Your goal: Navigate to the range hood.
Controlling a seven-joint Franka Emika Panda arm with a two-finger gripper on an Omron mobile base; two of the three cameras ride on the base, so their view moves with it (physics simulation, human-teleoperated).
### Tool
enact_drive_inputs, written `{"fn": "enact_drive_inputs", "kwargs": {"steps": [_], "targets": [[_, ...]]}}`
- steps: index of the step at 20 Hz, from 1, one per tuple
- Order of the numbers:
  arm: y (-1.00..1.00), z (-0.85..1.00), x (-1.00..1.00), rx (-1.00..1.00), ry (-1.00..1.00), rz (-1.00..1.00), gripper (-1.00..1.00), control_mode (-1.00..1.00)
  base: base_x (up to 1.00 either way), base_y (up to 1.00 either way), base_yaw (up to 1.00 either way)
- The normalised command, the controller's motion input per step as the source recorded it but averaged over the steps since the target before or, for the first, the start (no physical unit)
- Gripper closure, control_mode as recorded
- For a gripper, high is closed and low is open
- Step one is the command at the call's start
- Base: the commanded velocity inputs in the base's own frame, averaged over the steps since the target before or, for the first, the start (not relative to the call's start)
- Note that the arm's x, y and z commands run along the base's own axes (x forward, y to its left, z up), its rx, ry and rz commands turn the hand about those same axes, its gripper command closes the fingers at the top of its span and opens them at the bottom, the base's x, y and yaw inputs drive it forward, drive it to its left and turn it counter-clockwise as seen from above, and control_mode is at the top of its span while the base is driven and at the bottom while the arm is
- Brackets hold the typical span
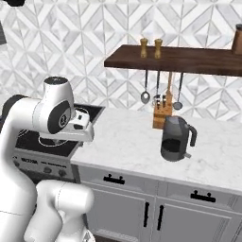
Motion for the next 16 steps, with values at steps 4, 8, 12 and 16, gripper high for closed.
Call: {"fn": "enact_drive_inputs", "kwargs": {"steps": [4,8,12,16], "targets": [[0.00,0.00,0.00,0.00,0.00,0.00,-1.00,1.00,0.00,1.00,0.00],[0.00,0.00,0.00,0.00,0.00,0.00,-1.00,1.00,0.10,0.97,0.00],[0.00,0.00,0.00,0.00,0.00,0.00,-1.00,1.00,0.28,0.86,0.00],[0.00,0.00,0.00,0.00,0.00,0.00,-1.00,1.00,0.36,0.66,0.00]]}}
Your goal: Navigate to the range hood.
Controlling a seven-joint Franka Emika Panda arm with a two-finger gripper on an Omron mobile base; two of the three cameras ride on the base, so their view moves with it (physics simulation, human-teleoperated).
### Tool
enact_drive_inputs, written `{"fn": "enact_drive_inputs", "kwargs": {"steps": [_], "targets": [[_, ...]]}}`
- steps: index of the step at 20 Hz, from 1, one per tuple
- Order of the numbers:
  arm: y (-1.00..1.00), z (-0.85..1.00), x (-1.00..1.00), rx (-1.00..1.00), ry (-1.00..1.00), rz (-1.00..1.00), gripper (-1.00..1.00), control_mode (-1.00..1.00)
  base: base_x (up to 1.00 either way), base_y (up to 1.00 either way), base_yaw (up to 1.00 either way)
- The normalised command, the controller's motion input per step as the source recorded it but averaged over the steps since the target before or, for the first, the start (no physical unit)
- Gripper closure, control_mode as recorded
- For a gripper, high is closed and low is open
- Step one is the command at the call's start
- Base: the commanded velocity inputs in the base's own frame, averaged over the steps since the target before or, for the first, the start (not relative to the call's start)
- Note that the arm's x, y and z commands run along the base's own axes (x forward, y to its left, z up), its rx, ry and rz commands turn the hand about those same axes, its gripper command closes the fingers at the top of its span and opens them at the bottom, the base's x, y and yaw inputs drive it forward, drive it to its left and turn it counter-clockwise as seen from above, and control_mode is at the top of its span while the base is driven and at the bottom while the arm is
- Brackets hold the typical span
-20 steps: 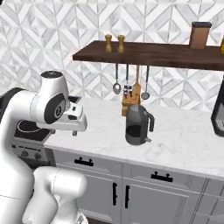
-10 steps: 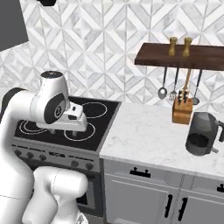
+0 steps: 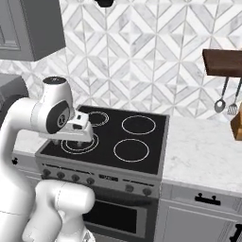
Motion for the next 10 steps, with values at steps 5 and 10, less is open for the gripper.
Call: {"fn": "enact_drive_inputs", "kwargs": {"steps": [5,10], "targets": [[0.00,0.00,0.00,0.00,0.00,0.00,-1.00,1.00,0.34,0.15,-0.05],[0.00,0.00,0.00,0.00,0.00,0.00,-1.00,1.00,0.40,0.00,-0.03]]}}
